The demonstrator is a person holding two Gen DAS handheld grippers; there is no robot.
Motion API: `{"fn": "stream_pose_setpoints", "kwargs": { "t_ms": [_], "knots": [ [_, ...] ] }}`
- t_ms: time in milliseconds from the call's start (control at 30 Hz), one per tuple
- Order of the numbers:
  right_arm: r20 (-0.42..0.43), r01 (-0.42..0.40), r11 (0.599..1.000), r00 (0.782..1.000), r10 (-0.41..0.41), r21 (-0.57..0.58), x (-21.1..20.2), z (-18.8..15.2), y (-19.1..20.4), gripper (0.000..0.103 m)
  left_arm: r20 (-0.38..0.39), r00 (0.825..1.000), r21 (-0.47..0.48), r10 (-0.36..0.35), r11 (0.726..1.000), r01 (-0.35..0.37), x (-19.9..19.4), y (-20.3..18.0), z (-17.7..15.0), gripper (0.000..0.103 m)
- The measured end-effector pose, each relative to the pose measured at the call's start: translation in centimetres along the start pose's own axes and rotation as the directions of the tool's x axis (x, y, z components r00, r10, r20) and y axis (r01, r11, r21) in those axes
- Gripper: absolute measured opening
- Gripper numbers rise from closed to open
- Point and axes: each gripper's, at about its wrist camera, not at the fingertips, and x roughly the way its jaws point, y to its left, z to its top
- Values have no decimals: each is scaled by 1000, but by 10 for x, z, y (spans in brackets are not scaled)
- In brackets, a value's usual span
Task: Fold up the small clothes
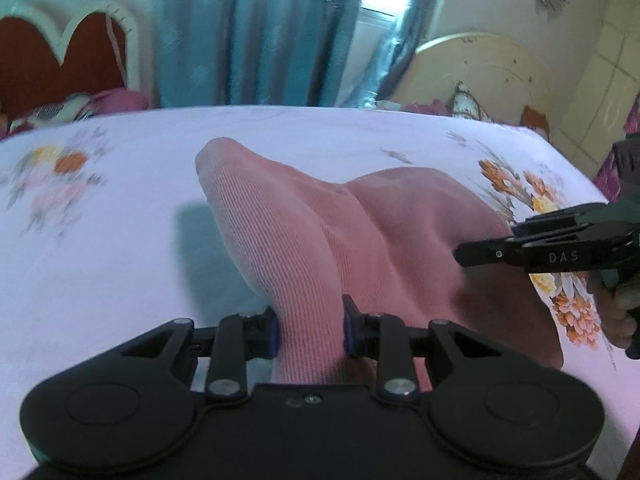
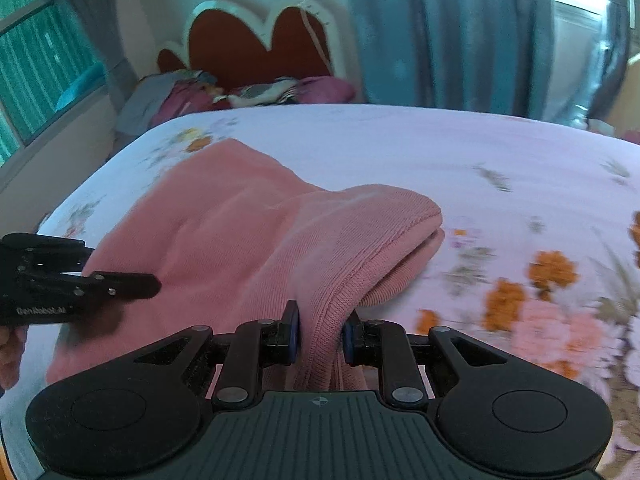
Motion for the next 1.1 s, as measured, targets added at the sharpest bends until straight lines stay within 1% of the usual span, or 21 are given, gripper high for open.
{"fn": "stream_pose_setpoints", "kwargs": {
  "t_ms": [67, 100, 133, 167, 200, 300, 333, 367, 400, 433, 500, 567, 600, 667, 700, 733, 767, 800, 867, 1000, 1100],
  "knots": [
    [-30, 15, 1000, 999, -16, -19, 22, -5, 2, 20, -7, 999, -49, -31, 998, 31, 9, 22, -10, 30],
    [-52, 37, 999, 998, -38, -27, 38, -10, 1, 20, -27, 999, -85, -39, 996, 36, 20, 32, -16, 36],
    [-88, 68, 998, 994, -69, -17, 58, -17, -5, 20, -72, 997, -106, -17, 994, 10, 36, 42, -26, 48],
    [-115, 67, 997, 991, -62, 45, 75, -24, -15, 22, -71, 997, -122, -3, 993, -6, 44, 45, -33, 56],
    [-89, 48, 993, 995, -38, 108, 75, -25, -22, 22, -35, 999, -148, -3, 989, -2, 41, 51, -38, 63],
    [-76, 66, 995, 995, -60, 72, 73, -26, -19, 24, -10, 1000, -144, -24, 989, 22, 36, 55, -43, 69],
    [-70, 72, 995, 995, -68, 62, 73, -26, -20, 27, -3, 1000, -141, -29, 990, 28, 33, 56, -42, 69],
    [-69, 87, 994, 994, -83, 64, 73, -24, -21, 39, 11, 999, -137, -30, 990, 32, 29, 59, -42, 69],
    [-71, 128, 989, 990, -124, 67, 70, -22, -22, 61, 37, 999, -131, -23, 991, 28, 20, 65, -44, 66],
    [-47, 148, 987, 988, -145, 67, 63, -19, -22, 66, 73, 997, -112, -14, 993, 22, 13, 65, -40, 60],
    [15, 99, 990, 995, -101, 102, 51, -11, -22, 66, 131, 991, -86, -18, 996, 30, 5, 67, -31, 56],
    [16, 83, 984, 996, -87, 160, 57, 2, -33, 66, 158, 986, -89, -49, 994, 64, 13, 72, -13, 51],
    [21, 90, 980, 995, -95, 176, 63, 8, -37, 50, 158, 985, -89, -75, 992, 90, 18, 72, -7, 47],
    [20, 77, 981, 996, -82, 180, 74, 18, -41, 28, 158, 982, -69, -105, 991, 117, 30, 67, 2, 46],
    [11, 80, 985, 996, -83, 155, 83, 22, -40, 28, 139, 984, -63, -112, 991, 122, 40, 66, 5, 47],
    [-6, 102, 988, 995, -102, 119, 90, 21, -39, 28, 88, 991, -61, -99, 993, 105, 58, 66, 6, 46],
    [-64, 163, 985, 985, -159, 60, 109, 19, -39, 28, 45, 996, -59, -82, 995, 85, 73, 66, 5, 45],
    [-51, 173, 984, 984, -171, 50, 112, 15, -42, 31, 70, 993, -68, -93, 993, 97, 78, 67, 4, 45],
    [-65, 149, 981, 988, -142, 127, 113, 19, -54, 33, 61, 993, -79, -97, 992, 101, 80, 63, 8, 45],
    [-66, 141, 984, 989, -134, 106, 111, 15, -57, 33, 106, 990, -62, -96, 993, 103, 69, 68, 16, 45],
    [-59, 144, 983, 989, -138, 114, 108, 12, -56, 33, 69, 994, -98, -80, 991, 86, 76, 77, 16, 44]
  ]
}}
